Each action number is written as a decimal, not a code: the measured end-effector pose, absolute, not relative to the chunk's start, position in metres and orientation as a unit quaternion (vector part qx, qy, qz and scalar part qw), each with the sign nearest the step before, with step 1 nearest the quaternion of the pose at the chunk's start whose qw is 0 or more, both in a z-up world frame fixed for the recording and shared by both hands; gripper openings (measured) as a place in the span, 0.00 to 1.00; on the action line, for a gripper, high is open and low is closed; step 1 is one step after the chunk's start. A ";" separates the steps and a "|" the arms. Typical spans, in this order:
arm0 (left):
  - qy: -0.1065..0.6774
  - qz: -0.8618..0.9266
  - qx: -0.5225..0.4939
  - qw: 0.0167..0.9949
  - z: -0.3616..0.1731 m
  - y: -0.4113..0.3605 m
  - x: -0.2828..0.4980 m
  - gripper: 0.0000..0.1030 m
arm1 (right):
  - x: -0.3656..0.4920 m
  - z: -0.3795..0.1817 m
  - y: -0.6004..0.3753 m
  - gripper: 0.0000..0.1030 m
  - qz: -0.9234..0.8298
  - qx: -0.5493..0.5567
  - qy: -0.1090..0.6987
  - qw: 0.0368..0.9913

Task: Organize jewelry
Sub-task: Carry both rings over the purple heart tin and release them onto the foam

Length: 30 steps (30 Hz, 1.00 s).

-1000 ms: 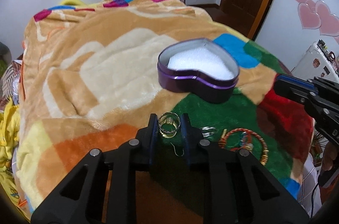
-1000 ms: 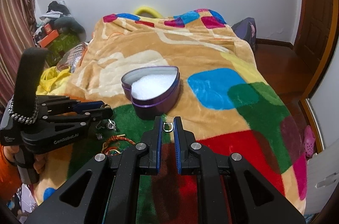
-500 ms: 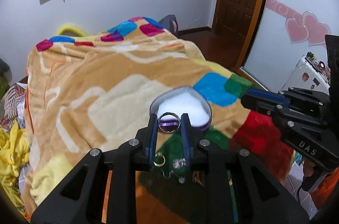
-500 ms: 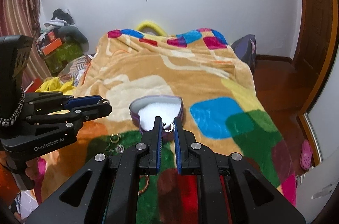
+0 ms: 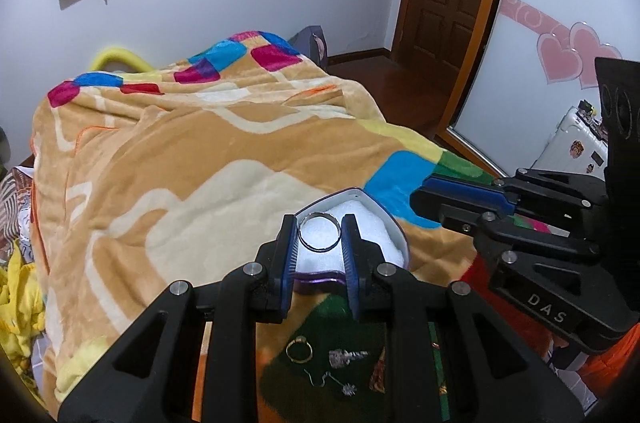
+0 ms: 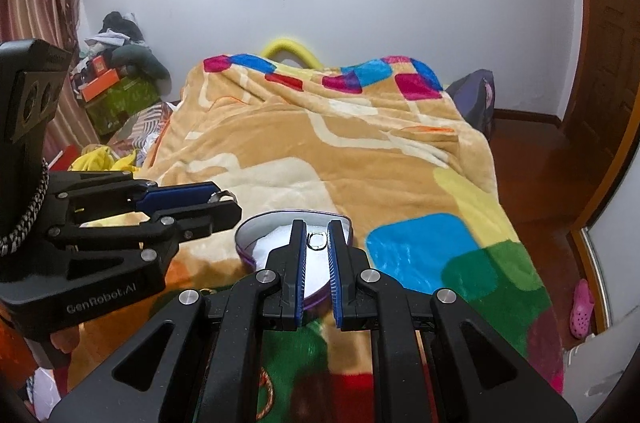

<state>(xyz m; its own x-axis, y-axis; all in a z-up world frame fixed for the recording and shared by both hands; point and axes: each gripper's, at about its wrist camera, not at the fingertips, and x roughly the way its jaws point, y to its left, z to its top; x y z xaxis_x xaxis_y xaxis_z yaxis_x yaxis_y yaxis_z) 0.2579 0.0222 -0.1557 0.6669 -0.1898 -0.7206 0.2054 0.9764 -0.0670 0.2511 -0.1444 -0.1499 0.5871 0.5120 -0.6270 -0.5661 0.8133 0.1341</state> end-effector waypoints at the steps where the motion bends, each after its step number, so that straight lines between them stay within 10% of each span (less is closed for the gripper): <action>1: 0.396 -0.110 0.009 0.912 -0.158 0.022 0.261 0.20 | 0.252 -0.151 -0.144 0.09 0.304 -0.040 0.341 0.889; 30: 0.429 -0.123 0.001 0.895 -0.181 0.030 0.284 0.27 | 0.265 -0.170 -0.133 0.12 0.321 -0.061 0.390 0.861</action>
<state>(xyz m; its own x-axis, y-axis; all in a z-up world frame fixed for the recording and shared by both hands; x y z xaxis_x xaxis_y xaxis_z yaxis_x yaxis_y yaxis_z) 0.2843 0.0298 -0.1814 0.6017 -0.2202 -0.7678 0.2216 0.9695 -0.1044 0.2655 -0.1330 -0.1699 0.4904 0.5055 -0.7099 -0.6000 0.7866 0.1458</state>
